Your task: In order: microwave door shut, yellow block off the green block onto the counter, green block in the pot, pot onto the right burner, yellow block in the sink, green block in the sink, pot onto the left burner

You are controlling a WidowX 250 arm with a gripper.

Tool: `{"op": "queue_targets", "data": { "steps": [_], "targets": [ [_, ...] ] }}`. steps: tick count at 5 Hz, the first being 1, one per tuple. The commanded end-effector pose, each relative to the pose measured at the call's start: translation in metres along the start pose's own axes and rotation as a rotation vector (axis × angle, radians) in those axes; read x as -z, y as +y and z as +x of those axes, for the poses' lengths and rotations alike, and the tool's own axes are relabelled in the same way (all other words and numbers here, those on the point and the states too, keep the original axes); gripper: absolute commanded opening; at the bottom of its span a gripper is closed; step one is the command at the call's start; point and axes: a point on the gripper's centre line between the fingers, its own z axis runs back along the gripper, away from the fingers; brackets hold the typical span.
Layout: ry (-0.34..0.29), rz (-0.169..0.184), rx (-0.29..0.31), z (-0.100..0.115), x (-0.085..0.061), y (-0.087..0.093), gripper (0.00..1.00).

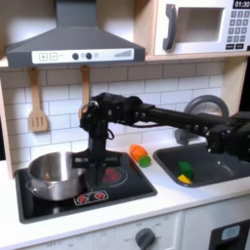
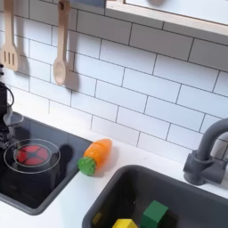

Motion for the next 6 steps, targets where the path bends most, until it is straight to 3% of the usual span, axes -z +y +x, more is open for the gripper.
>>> {"op": "queue_targets", "data": {
  "steps": [1,3,6],
  "targets": [
    [0.028,-0.026,-0.006,-0.007,-0.002,-0.012,0.00],
    [0.054,-0.038,0.002,-0.006,0.011,-0.014,0.00],
    [0.058,-0.041,0.008,-0.008,0.015,-0.013,0.00]
  ]
}}
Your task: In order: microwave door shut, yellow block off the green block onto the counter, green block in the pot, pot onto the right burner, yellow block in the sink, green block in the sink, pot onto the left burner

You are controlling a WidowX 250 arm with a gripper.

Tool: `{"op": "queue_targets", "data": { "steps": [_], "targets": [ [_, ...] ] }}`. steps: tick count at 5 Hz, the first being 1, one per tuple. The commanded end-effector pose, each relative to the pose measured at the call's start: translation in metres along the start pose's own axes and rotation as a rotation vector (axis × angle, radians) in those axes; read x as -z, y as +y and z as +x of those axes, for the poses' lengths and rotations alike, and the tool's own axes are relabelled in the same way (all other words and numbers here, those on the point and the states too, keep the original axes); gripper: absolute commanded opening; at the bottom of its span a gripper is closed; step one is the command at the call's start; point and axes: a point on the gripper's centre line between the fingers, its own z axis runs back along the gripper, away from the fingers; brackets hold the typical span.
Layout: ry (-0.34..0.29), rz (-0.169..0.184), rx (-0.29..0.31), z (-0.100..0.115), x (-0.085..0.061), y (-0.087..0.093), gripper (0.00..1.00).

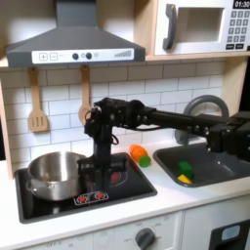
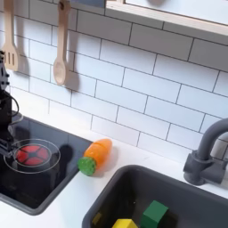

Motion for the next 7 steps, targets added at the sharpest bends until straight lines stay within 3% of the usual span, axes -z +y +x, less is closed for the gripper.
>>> {"op": "queue_targets", "data": {
  "steps": [1,6,7],
  "targets": [
    [0.009,-0.007,0.007,-0.003,0.007,0.000,0.00],
    [-0.057,0.047,-0.002,0.005,-0.025,0.001,0.00],
    [-0.058,0.059,-0.026,0.008,-0.022,0.011,0.00]
  ]
}}
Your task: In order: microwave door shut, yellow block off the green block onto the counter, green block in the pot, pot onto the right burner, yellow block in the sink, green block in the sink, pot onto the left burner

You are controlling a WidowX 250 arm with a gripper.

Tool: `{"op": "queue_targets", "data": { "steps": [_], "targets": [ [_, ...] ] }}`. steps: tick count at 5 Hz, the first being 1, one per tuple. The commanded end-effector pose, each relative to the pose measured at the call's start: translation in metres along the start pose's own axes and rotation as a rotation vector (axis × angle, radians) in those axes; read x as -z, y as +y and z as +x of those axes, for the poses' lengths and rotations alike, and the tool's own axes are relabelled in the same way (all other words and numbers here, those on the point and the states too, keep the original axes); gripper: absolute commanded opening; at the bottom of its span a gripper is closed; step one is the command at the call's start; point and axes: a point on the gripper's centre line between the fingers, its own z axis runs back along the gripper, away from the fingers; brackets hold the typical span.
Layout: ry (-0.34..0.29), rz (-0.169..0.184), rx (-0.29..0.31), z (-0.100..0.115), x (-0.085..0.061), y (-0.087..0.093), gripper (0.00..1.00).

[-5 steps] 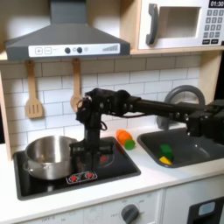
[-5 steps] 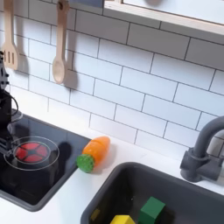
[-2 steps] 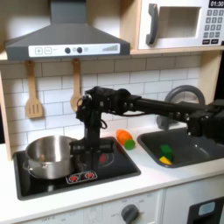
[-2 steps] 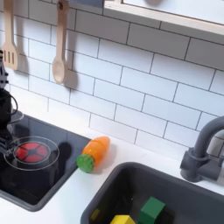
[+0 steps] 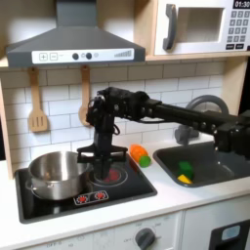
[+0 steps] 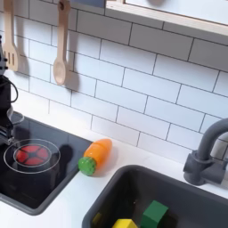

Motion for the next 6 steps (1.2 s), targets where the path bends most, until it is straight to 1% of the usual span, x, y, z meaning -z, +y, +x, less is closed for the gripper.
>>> {"op": "queue_targets", "data": {
  "steps": [1,2,3,4,5,6],
  "targets": [
    [-0.010,0.038,-0.027,0.003,-0.003,0.016,0.00],
    [-0.004,0.046,-0.022,0.004,0.000,0.023,0.00],
    [-0.007,0.055,-0.032,0.004,0.001,0.032,0.00],
    [-0.002,0.057,-0.033,0.004,0.004,0.038,0.00],
    [-0.010,0.052,-0.032,0.006,0.003,0.038,0.00],
    [0.014,0.024,-0.028,-0.001,-0.002,0.022,0.00]
  ]
}}
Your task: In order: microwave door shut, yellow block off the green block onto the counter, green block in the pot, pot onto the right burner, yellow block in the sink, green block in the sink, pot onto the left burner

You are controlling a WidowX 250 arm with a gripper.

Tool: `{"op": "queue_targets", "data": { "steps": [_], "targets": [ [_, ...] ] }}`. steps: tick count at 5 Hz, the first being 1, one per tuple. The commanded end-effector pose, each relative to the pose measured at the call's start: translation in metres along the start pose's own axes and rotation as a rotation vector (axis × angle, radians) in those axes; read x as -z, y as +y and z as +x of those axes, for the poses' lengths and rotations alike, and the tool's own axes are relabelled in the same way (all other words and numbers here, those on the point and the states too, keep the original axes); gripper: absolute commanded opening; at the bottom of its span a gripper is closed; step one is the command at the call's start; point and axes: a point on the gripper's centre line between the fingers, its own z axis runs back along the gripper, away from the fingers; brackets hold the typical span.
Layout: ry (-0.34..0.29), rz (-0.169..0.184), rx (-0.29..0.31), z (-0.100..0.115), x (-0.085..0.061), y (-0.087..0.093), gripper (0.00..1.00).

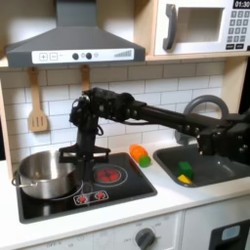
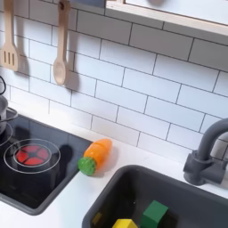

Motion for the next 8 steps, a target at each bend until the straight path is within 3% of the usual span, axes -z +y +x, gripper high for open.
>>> {"op": "queue_targets", "data": {
  "steps": [1,2,5,8],
  "targets": [
    [0.045,-0.042,-0.002,-0.015,-0.001,-0.019,0.00],
    [0.029,-0.042,-0.006,-0.019,-0.008,-0.022,0.00],
    [0.054,-0.058,0.008,-0.032,0.002,-0.033,0.00],
    [0.048,-0.056,0.024,-0.026,0.007,-0.034,0.00]
  ]
}}
